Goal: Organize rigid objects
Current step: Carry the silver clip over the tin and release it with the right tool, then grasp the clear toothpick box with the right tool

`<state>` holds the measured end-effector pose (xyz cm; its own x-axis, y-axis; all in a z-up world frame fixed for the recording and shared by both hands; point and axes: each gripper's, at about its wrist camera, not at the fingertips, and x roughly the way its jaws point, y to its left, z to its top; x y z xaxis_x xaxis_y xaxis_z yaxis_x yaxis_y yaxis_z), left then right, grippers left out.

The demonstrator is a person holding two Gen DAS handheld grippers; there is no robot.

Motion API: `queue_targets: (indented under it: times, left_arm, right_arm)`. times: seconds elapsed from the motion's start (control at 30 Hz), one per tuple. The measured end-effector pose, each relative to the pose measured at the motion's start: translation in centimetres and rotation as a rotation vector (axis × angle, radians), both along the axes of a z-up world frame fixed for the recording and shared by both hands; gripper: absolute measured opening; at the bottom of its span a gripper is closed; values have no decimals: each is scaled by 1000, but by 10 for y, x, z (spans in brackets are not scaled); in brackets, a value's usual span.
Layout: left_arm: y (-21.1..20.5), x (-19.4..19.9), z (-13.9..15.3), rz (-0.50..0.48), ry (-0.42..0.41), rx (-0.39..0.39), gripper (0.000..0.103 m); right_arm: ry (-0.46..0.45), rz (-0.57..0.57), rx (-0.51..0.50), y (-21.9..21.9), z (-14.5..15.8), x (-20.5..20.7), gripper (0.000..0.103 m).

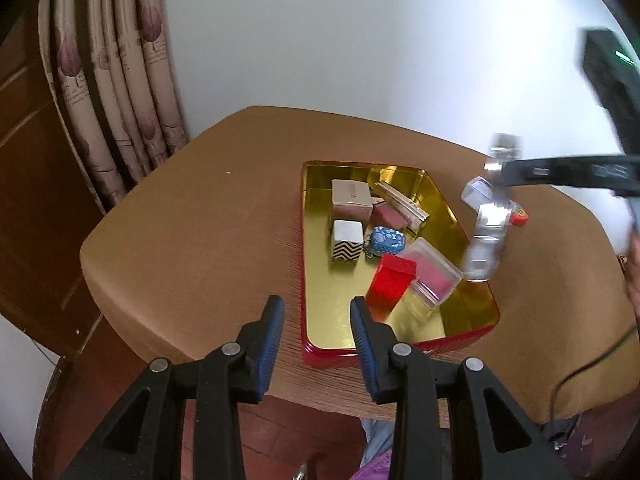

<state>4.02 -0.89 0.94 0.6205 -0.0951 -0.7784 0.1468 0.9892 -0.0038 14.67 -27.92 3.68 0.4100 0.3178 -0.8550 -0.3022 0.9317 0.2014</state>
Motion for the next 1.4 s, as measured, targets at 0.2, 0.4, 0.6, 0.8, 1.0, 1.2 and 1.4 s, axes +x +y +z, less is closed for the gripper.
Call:
queue_targets:
  times: [0.2,0.4,0.6,0.8,1.0,1.2,1.4]
  left_arm:
    - [15,9,-16,19,61,-62,36]
    - [27,16,-25,40,106,-123,36]
    - [23,15,-28,26,109,-102,36]
    - [22,13,-28,33,105,-97,36]
    - [17,8,-26,34,89,-80,36]
    - [1,1,-21,3,71,-47,36]
    - [-42,-9,-13,-63,55,-17,36]
  right_arm:
    - [58,52,-31,48,-28,33,4]
    - [100,53,7,73,-46,56,4]
    - [120,-1,60,70,-55,64,8]
    - [-95,-144,221,12,-15,19,61]
    - [-299,-448,-154,-86,-26,-79,83]
    - [-152,-697,-298,-204,-66,-151,83]
    - [-86,-789,-164,-258,-82,-182,83]
